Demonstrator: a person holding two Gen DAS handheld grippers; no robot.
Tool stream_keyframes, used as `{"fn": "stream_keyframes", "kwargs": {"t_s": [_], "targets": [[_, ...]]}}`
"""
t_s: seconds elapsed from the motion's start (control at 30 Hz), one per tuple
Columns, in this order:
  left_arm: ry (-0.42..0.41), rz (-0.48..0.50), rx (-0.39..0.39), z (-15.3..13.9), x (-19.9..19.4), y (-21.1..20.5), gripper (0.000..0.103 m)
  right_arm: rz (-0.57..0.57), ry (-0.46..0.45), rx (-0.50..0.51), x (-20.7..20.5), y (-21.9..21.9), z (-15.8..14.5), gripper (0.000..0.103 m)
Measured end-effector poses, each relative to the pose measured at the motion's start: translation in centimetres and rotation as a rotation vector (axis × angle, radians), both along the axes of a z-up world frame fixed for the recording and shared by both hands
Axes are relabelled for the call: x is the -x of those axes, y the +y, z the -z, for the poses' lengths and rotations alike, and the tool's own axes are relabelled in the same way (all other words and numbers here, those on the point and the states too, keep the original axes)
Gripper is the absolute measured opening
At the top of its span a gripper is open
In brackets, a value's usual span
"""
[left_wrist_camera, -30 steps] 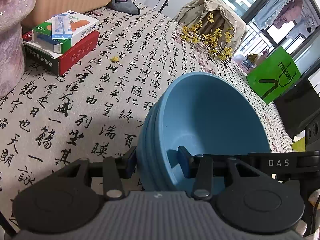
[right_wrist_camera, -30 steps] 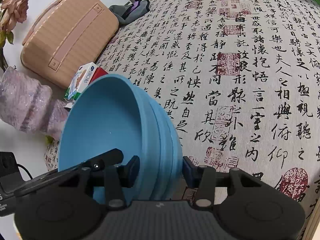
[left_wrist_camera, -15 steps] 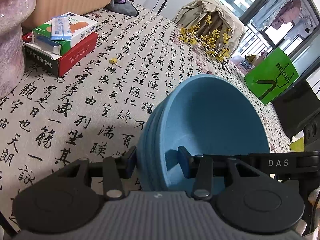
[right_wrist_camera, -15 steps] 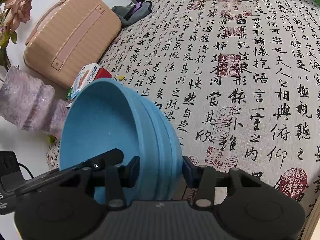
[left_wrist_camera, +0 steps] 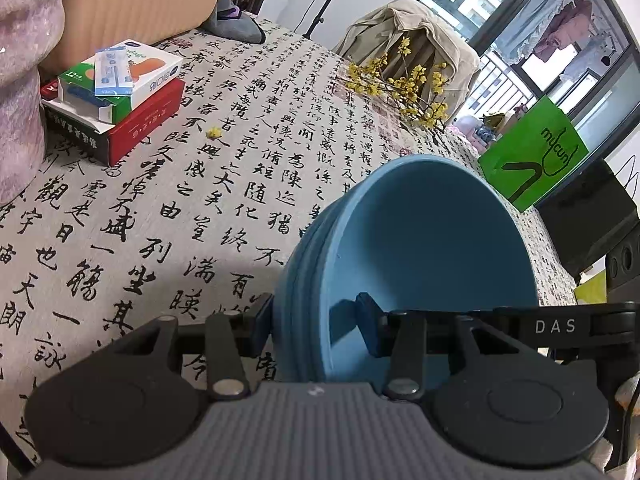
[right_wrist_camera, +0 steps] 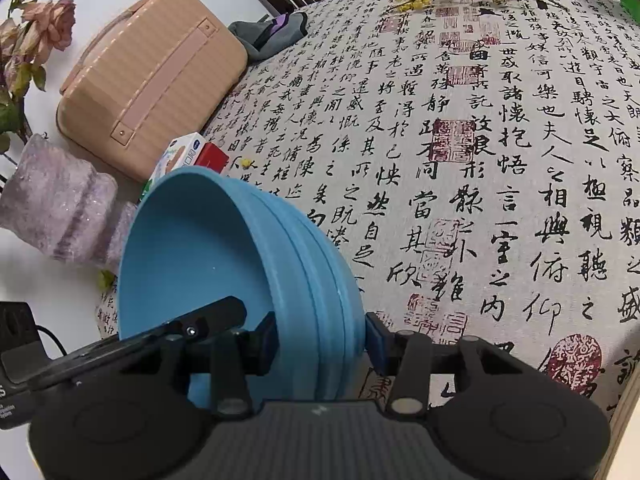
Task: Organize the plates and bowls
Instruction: 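Carry the tilted blue bowl stack across the tablecloth with both grippers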
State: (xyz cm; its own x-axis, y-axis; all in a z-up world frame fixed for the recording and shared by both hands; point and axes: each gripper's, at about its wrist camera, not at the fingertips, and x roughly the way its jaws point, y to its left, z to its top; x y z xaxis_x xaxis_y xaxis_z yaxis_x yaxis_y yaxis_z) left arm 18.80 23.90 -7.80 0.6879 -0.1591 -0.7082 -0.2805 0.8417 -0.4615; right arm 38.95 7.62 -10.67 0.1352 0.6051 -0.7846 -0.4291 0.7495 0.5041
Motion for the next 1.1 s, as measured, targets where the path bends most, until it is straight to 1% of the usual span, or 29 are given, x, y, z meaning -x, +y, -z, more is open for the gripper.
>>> {"fn": "stream_keyframes", "kwargs": {"t_s": [1.1], "targets": [[-0.046, 0.032, -0.027, -2.2, 0.7, -3.6, 0.045, 0.026, -0.041, -0.039, 1.4, -4.6, -2.2, 0.045]]}}
